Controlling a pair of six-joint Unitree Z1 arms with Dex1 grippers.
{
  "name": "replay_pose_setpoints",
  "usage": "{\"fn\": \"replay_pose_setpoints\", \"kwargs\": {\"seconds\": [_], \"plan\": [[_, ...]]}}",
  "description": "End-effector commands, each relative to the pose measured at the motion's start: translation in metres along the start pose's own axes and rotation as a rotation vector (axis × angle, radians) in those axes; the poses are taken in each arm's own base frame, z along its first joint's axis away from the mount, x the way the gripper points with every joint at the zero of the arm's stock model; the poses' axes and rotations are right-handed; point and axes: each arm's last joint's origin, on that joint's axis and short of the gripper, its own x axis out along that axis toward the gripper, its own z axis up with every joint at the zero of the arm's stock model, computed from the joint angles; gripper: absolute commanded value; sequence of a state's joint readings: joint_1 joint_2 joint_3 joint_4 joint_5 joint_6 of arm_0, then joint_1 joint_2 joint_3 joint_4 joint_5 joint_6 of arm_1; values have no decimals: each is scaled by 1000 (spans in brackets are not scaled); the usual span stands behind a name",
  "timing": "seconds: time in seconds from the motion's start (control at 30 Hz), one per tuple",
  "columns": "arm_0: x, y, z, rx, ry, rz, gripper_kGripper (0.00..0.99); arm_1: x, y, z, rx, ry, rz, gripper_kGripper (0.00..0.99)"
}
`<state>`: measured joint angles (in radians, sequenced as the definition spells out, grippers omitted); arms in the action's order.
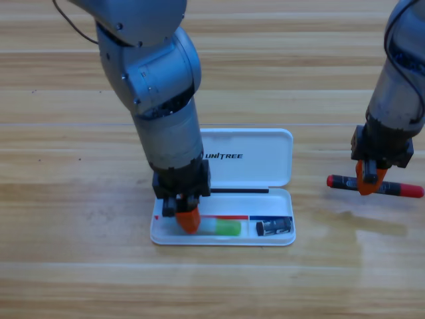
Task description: Clean up eraser and pencils
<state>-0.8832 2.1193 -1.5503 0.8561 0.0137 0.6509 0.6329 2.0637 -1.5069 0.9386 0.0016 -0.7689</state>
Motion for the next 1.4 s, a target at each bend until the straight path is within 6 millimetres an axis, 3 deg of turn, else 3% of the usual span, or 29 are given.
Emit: {"fn": "replay_pose_setpoints", "kwargs": {"seconds": [0.03, 0.13, 0.3, 0.43, 0.63, 0.77, 0.87, 0.97, 1.13, 1.4], "plan": [[20, -10, 3, 13, 55, -28, 990, -28, 30, 12, -69, -29, -12, 0], [20, -10, 2, 13, 58, -29, 990, -35, 40, 20, -103, -42, -17, 0], [16, -11, 0, 10, 53, -28, 990, -43, 62, 55, -164, -61, -18, 0], [-11, -10, -9, 9, 24, -1, 990, -39, 74, 91, -200, -70, -16, 0], [-78, 9, -63, -61, -6, 61, 990, -23, 84, 139, -235, -69, -32, 0], [-106, 20, -109, -119, -29, 91, 990, -9, 85, 161, -251, -56, -36, 0], [-111, 26, -133, -148, -42, 86, 990, 4, 81, 170, -252, -41, -49, 0], [-110, 28, -145, -161, -44, 70, 990, 16, 78, 177, -255, -22, -63, 0], [-103, 24, -149, -161, -36, 44, 990, 28, 73, 180, -251, -8, -59, 0], [-98, 21, -150, -170, -34, 26, 990, 32, 70, 181, -248, -4, -59, 0]]}}
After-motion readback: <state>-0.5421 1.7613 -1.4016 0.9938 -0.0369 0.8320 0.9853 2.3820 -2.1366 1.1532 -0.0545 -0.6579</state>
